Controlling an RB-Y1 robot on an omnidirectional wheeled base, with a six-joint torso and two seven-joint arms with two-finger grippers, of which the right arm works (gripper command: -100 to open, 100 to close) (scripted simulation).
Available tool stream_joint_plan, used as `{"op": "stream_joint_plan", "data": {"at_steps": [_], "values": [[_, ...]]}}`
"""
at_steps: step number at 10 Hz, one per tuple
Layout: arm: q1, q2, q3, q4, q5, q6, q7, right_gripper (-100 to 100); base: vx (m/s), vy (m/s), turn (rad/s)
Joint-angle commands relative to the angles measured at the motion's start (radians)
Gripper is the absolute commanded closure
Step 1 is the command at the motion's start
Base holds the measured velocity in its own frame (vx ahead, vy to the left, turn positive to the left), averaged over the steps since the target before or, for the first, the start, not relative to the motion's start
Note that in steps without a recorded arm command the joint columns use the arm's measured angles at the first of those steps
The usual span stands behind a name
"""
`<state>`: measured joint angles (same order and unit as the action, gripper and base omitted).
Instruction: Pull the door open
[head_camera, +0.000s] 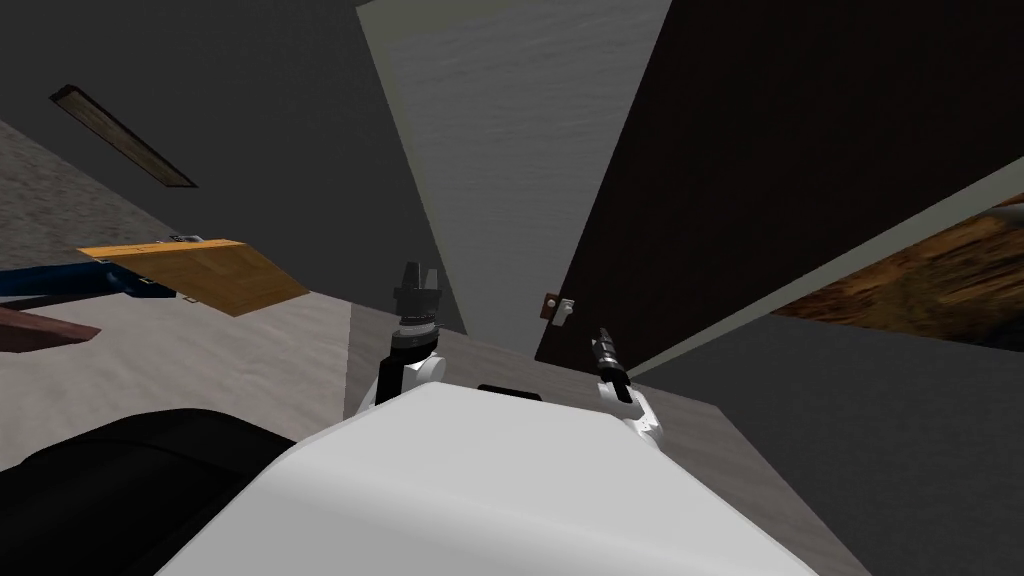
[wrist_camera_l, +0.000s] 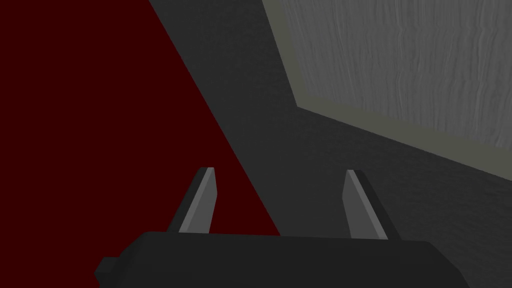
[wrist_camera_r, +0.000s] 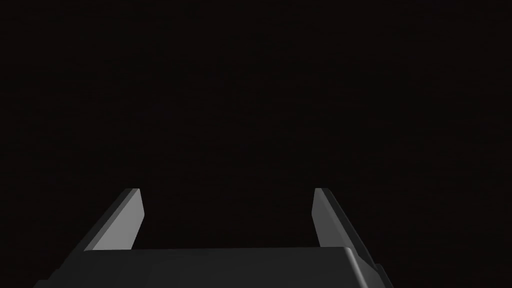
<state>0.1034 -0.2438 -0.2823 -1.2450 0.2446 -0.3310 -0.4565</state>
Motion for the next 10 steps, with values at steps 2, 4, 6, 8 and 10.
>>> {"op": "stream_joint_plan", "data": {"at_steps": [2,4,6,8,10], "values": [[-0.015,0.005,-0.003,0.015,-0.001,-0.008,0.008,-100,0.167,-0.034,0.04],[-0.035,0.018,0.013,0.012,0.001,-0.013,0.01,-100,0.207,0.031,0.11],[-0.06,0.033,0.038,0.005,0.005,-0.019,0.011,-100,0.209,0.106,0.164],[-0.053,0.028,0.028,0.012,0.003,-0.019,0.012,100,0.041,0.027,0.0],[-0.053,0.028,0.028,0.012,0.003,-0.019,0.012,100,-0.031,-0.018,0.02]]}}
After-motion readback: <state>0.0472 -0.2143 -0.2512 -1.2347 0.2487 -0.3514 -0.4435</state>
